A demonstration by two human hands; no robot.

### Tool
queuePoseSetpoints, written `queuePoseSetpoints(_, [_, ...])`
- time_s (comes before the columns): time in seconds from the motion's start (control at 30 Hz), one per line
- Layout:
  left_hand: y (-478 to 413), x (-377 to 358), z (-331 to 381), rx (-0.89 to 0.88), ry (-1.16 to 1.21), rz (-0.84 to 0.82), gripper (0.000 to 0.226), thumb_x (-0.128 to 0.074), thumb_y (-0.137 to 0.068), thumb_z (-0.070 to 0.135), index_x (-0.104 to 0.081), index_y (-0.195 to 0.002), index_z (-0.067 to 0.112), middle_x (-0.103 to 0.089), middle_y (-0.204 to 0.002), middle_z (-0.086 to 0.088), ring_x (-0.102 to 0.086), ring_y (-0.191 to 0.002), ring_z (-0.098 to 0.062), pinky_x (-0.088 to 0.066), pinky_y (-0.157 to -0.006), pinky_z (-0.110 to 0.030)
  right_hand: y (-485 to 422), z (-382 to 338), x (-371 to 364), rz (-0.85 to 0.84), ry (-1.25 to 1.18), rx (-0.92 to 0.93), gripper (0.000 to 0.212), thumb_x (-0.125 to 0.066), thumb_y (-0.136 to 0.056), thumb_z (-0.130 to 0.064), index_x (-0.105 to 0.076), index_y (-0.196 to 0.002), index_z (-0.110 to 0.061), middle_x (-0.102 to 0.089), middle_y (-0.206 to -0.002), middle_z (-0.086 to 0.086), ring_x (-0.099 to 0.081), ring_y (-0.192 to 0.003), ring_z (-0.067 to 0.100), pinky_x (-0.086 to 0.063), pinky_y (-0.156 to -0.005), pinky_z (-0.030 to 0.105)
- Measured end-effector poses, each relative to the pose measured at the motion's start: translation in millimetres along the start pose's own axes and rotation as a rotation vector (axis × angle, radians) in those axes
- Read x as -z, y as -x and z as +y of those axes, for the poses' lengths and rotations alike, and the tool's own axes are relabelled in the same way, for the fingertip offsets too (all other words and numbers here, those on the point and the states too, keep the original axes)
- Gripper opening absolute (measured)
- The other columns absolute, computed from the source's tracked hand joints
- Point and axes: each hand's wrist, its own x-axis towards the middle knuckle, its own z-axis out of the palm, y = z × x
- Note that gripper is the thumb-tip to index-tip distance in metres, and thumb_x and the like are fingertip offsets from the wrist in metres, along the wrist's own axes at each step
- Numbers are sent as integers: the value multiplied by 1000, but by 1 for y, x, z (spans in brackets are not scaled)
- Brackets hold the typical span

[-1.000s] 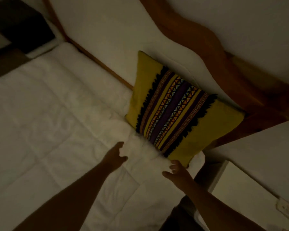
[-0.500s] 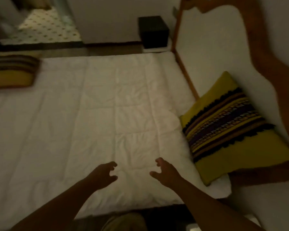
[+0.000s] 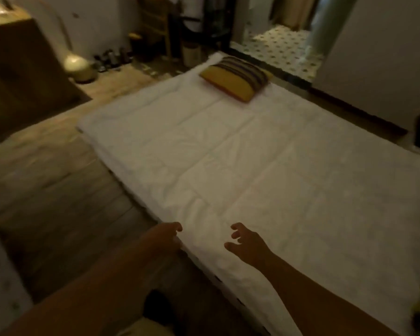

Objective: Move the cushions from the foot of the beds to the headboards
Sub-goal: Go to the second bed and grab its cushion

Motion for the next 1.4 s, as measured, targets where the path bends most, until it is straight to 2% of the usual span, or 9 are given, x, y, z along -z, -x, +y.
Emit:
queuePoseSetpoints(0.17, [21, 66, -144, 177, 51, 162, 55, -64, -90, 34, -51, -141, 19, -53, -145, -5, -50, -131, -21, -39, -108, -33, -84, -152, -68, -121, 97, 142, 65, -69, -85, -47, -42, -140, -24, -60, -130, 1, -57, -106, 15, -43, -86, 26])
queuePoseSetpoints(0.3, [45, 112, -234, 292, 133, 283, 46, -63, -90, 34, -58, -133, 17, -60, -136, -8, -56, -124, -24, -44, -100, -31, -129, -257, -117, -217, 168, 263, 68, -67, -88, -45, -39, -145, -20, -55, -140, 4, -56, -124, 23, -46, -94, 31])
queuePoseSetpoints(0.43, [59, 149, -299, 376, 269, 349, 40, -65, -89, 30, -62, -126, 13, -65, -124, -9, -61, -110, -25, -53, -95, -39, -166, -336, -152, -288, 150, 331, 67, -68, -87, -45, -41, -144, -20, -54, -143, 4, -54, -127, 22, -41, -93, 26])
queuePoseSetpoints(0.57, [53, 186, -353, 438, 298, 368, 43, -62, -91, 28, -58, -132, 14, -63, -128, -9, -60, -114, -24, -51, -96, -36, -213, -395, -175, -332, 180, 363, 69, -68, -88, -45, -41, -145, -18, -51, -145, 7, -52, -128, 23, -38, -91, 26])
queuePoseSetpoints(0.7, [24, 231, -406, 518, 340, 412, 44, -60, -90, 32, -59, -132, 17, -63, -131, -8, -60, -118, -25, -47, -97, -34, -281, -462, -181, -292, 57, 341, 66, -70, -89, -40, -44, -143, -12, -55, -138, 10, -56, -121, 25, -48, -95, 33])
queuePoseSetpoints(0.9, [-52, 355, -486, 511, 347, 372, 50, -61, -89, 27, -52, -137, 18, -58, -133, -8, -57, -116, -24, -45, -85, -28, -397, -571, -184, -306, 52, 349, 59, -69, -91, -35, -46, -139, -11, -58, -128, 8, -56, -112, 22, -47, -93, 31])
queuePoseSetpoints(1.17, [-140, 507, -553, 493, 267, 397, 48, -64, -90, 34, -54, -134, 19, -62, -130, -5, -58, -116, -22, -44, -92, -29, -526, -705, -172, -330, 118, 347, 64, -70, -88, -40, -45, -140, -12, -55, -137, 8, -54, -124, 26, -41, -94, 29])
queuePoseSetpoints(1.33, [-198, 582, -602, 436, 247, 393, 44, -66, -90, 36, -57, -130, 20, -64, -126, -4, -60, -111, -20, -47, -90, -28, -603, -767, -177, -282, 98, 334, 55, -72, -85, -41, -51, -130, -16, -57, -114, -2, -58, -111, 19, -40, -82, 25])
queuePoseSetpoints(1.4, [-223, 611, -628, 397, 245, 372, 43, -65, -90, 35, -57, -130, 19, -63, -127, -4, -60, -109, -19, -45, -87, -25, -636, -790, -181, -274, 91, 299, 57, -72, -85, -42, -51, -131, -17, -59, -120, 2, -58, -111, 20, -40, -84, 27])
